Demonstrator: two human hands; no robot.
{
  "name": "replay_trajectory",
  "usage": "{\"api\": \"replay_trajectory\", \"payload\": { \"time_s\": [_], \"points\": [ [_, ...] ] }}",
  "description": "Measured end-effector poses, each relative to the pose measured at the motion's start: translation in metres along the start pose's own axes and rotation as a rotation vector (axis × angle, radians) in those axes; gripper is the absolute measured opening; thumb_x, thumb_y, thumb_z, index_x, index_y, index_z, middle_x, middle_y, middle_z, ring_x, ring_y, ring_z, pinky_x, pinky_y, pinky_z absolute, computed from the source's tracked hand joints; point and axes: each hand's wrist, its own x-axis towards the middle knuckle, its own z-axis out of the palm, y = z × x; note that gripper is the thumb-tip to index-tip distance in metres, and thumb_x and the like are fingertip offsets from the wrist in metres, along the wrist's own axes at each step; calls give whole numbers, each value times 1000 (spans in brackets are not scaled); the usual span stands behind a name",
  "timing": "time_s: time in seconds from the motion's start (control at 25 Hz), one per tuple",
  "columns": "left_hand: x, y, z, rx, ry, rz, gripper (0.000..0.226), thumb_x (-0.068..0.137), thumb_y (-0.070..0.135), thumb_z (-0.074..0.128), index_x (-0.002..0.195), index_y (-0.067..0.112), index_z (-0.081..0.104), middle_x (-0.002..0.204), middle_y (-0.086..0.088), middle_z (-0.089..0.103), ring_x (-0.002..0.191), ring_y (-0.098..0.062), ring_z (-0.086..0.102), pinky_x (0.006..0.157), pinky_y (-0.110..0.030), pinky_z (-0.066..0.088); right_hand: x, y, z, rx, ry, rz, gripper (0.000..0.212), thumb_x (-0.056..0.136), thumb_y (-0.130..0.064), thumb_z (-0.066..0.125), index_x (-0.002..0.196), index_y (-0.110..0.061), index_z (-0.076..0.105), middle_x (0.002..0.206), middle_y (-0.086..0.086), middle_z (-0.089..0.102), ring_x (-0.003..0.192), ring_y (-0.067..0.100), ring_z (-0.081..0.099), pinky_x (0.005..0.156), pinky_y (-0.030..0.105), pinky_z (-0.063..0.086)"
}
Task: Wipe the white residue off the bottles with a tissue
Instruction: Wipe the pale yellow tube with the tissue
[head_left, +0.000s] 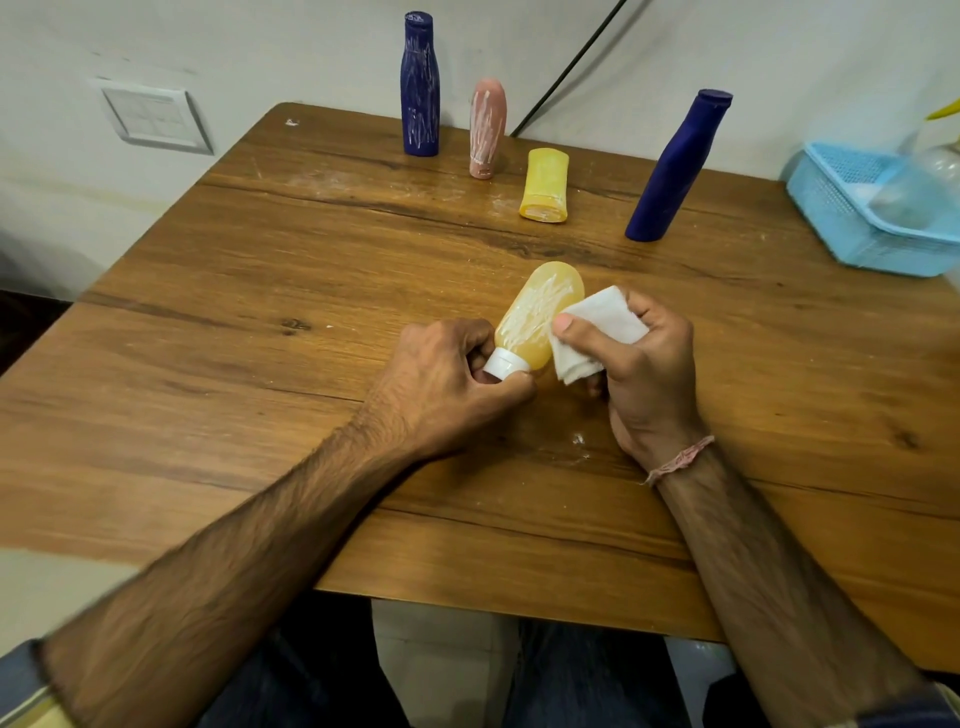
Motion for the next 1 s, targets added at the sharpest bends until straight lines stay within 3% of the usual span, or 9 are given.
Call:
{"api": "replay_trajectory", "payload": {
  "time_s": [0.08, 0.2, 0.32, 0.48, 0.6, 0.72, 0.88, 1.0],
  "points": [
    [0, -1, 0, 0, -2, 3, 31, 81, 39, 73, 73, 11, 63, 66, -6, 66, 56, -16, 57, 46, -26, 42, 1, -1, -1, 25, 60, 20, 16, 86, -14, 79, 97, -10, 68, 81, 3, 70, 60, 9, 64, 43, 20, 45],
    [-1, 0, 1, -5, 6, 5, 30, 81, 38, 73, 71, 12, 62, 65, -5, 65, 54, -11, 51, 46, -20, 38, 1, -2, -1, 53, -22, 23, 14, 85, -9, 78, 94, -11, 68, 86, 4, 70, 72, 12, 70, 52, 21, 52],
    [-1, 0, 1, -11, 0, -4, 29, 81, 39, 72, 72, 13, 63, 66, -5, 66, 55, -12, 53, 45, -20, 38, 0, -1, -1, 64, 39, 32, 14, 85, -12, 79, 93, -13, 68, 83, 3, 71, 65, 10, 68, 46, 20, 48],
    [0, -2, 2, -18, 30, 14, 31, 81, 39, 73, 73, 11, 63, 65, -6, 66, 55, -17, 58, 45, -26, 41, -1, 1, -2, -55, -90, -49, 16, 80, -8, 83, 88, -5, 69, 83, 10, 72, 76, 24, 72, 55, 31, 57],
    [1, -3, 2, -13, 26, 3, 29, 82, 38, 74, 72, 14, 62, 64, -3, 65, 54, -11, 53, 44, -20, 39, 1, 1, -2, 37, 13, 7, 15, 82, -10, 82, 91, -9, 70, 86, 9, 73, 77, 20, 73, 54, 27, 56],
    [0, -3, 1, -30, 33, 2, 30, 82, 39, 75, 71, 14, 62, 64, -4, 65, 54, -10, 51, 44, -18, 38, -1, 3, -2, -69, -74, -57, 15, 80, -10, 84, 87, -8, 71, 85, 13, 73, 81, 31, 73, 61, 40, 59],
    [-2, -1, 0, -27, 35, -24, 31, 77, 45, 73, 72, 16, 63, 64, -2, 67, 55, -12, 56, 44, -23, 40, -2, 3, -1, -81, -30, -70, 17, 82, -17, 83, 91, -12, 70, 89, 9, 73, 81, 22, 74, 56, 30, 56],
    [-2, -1, 0, -39, 51, -16, 32, 75, 45, 74, 72, 15, 62, 64, -3, 67, 59, -16, 60, 47, -29, 43, -4, 3, 0, -134, -67, -114, 16, 80, -17, 84, 87, -13, 70, 86, 8, 73, 79, 23, 73, 56, 33, 56]
  ]
}}
